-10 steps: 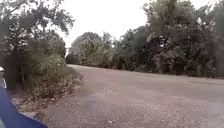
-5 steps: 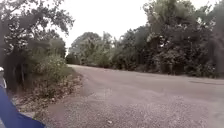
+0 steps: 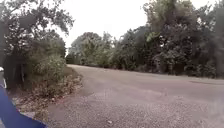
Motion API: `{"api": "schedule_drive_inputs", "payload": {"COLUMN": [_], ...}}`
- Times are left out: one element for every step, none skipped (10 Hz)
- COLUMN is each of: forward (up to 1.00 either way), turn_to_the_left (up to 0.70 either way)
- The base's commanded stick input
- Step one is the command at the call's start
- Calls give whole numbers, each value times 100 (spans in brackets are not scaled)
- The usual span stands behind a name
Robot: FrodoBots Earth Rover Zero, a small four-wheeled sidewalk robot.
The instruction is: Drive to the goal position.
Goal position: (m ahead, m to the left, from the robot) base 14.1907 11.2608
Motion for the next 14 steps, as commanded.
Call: {"api": "schedule_drive_inputs", "payload": {"forward": [4,4,4,4,4,4,4,4,4,4,4,4,4,4], "turn_to_the_left": [0,0,0,0,0,0,0,0,0,0,0,0,0,0]}}
